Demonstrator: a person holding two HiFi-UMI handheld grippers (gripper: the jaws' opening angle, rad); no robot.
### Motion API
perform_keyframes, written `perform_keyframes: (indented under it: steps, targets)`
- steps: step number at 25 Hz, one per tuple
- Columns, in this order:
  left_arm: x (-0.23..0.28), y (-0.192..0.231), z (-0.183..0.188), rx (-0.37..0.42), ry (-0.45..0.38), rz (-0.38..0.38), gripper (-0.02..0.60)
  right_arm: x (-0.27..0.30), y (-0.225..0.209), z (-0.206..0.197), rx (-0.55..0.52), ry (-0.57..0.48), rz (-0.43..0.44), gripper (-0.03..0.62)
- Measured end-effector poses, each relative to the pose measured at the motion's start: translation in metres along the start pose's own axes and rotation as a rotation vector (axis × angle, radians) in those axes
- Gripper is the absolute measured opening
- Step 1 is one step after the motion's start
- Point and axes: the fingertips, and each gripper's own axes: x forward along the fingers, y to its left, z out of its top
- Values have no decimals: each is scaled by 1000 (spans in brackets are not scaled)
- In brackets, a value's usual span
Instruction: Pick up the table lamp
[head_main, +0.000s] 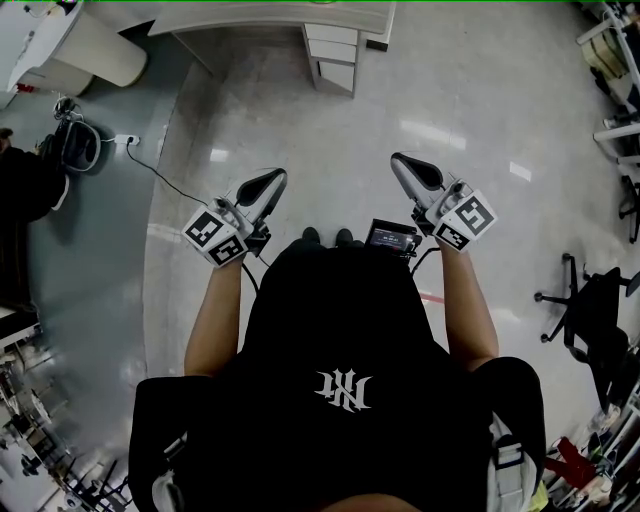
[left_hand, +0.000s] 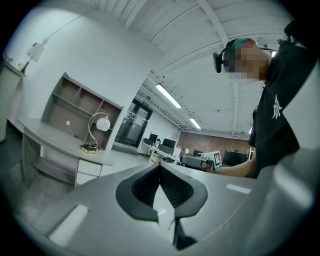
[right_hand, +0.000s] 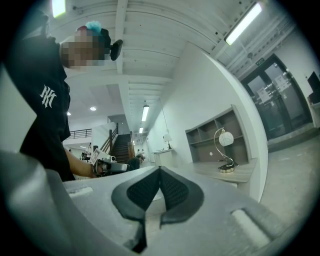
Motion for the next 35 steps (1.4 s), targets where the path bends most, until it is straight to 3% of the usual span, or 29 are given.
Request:
perform_keyframes:
  steps: [19,23,28,35]
  targets:
    - [8,-28,8,69,4,-39,-2,-25,1,-7,23,-16,-50,3]
    - [12,-43,13,182,-24,-87,-2,-28,1,-9,25,-3,-59,3]
    - [27,-54,6,309,27,-139,3,-35,-10,-12,26,13,-84,3]
    - [64,-57,8,378,75,-209,3,-35,-36,-4,21,7,-116,3]
